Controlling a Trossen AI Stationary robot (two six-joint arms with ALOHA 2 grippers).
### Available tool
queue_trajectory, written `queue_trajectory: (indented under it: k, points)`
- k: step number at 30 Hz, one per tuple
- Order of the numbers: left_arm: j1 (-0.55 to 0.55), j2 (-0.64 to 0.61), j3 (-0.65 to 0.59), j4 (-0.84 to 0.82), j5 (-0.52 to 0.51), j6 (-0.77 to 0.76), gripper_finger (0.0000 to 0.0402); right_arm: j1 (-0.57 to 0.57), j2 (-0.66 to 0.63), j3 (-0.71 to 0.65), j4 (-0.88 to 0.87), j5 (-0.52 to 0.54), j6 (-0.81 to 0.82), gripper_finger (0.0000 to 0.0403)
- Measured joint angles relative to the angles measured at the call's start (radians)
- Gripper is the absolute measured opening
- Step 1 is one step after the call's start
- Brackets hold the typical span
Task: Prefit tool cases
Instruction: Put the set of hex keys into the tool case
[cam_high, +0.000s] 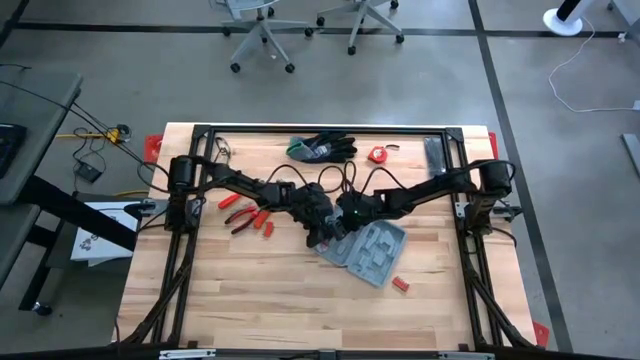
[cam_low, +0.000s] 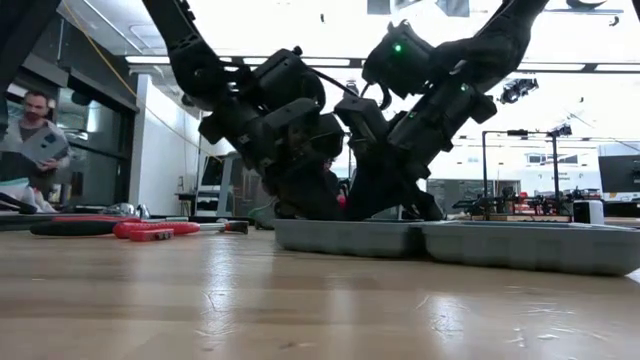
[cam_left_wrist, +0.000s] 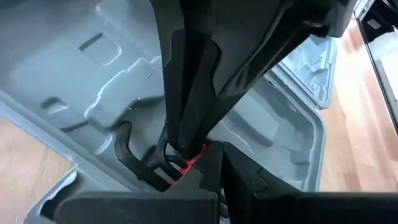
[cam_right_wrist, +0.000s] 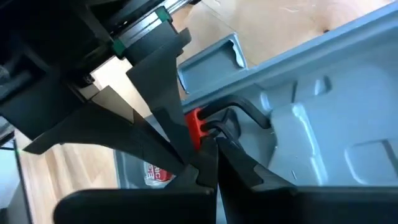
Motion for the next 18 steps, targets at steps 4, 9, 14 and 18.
queue_trajectory:
  k: [4, 9, 14, 18]
  points:
    - [0.004, -0.018, -0.002, -0.001, -0.025, 0.01, 0.0, -0.003, -0.037, -0.003, -0.028, 0.028, -0.022, 0.0]
    - [0.004, -0.047, -0.005, -0.024, -0.032, 0.01, 0.0, -0.004, -0.086, -0.004, -0.028, 0.046, -0.033, 0.0]
    - [0.001, -0.084, -0.005, -0.04, -0.031, 0.01, 0.0, -0.002, -0.113, -0.004, -0.03, 0.047, -0.045, 0.0]
    - [-0.003, -0.099, -0.004, -0.043, -0.055, 0.0, 0.0, -0.002, -0.107, -0.004, -0.035, 0.039, -0.051, 0.0]
